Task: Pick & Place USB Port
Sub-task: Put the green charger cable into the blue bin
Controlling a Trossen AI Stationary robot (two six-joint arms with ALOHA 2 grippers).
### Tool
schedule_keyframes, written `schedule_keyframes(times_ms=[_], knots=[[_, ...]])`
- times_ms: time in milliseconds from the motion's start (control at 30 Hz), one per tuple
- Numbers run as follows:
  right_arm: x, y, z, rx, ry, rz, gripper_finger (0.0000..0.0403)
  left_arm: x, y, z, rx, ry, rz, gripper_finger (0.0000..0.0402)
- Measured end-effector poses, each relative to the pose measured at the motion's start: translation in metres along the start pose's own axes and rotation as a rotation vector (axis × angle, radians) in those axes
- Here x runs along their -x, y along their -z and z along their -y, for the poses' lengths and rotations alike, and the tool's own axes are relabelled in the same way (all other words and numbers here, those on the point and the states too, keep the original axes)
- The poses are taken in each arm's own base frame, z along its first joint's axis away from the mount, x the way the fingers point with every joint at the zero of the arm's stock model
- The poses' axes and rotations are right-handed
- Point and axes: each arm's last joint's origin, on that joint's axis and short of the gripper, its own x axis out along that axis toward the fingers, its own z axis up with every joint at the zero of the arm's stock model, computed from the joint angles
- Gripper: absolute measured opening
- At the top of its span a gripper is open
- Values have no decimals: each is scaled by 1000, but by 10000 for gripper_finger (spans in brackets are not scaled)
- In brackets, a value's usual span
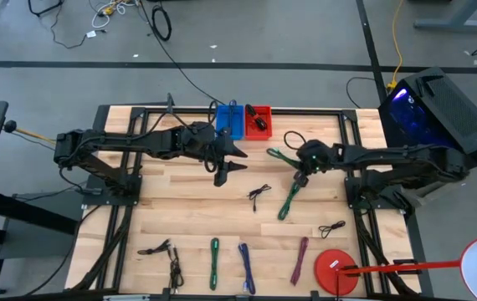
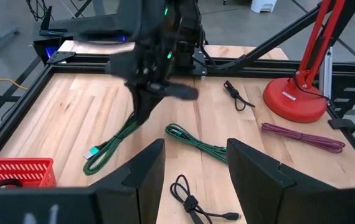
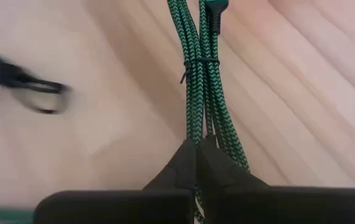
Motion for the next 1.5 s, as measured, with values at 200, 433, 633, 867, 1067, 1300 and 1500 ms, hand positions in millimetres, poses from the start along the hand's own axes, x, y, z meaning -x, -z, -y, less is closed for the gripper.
schedule_keyframes(times_ms=[200, 433, 633, 867, 1067, 1300, 1500], knots=[[53, -41, -21, 107, -125, 100, 1, 0, 0, -1, 0, -18, 0, 177], [144, -89, -39, 202, -191, 514, 1, 0, -3, -2, -4, -39, 31, 177], [172, -104, -57, 311, -344, 834, 0, 3, -26, -2, -103, -60, 266, 177], [159, -119, -81, 377, -398, 947, 0, 18, -56, 0, -192, -74, 608, 177], [142, -131, -95, 414, -421, 1003, 0, 19, -58, 1, -191, -69, 640, 177], [122, -138, -103, 419, -433, 1010, 0, 19, -58, 1, -191, -66, 640, 177], [115, -140, -106, 419, -432, 1006, 0, 19, -58, 1, -190, -66, 640, 149]])
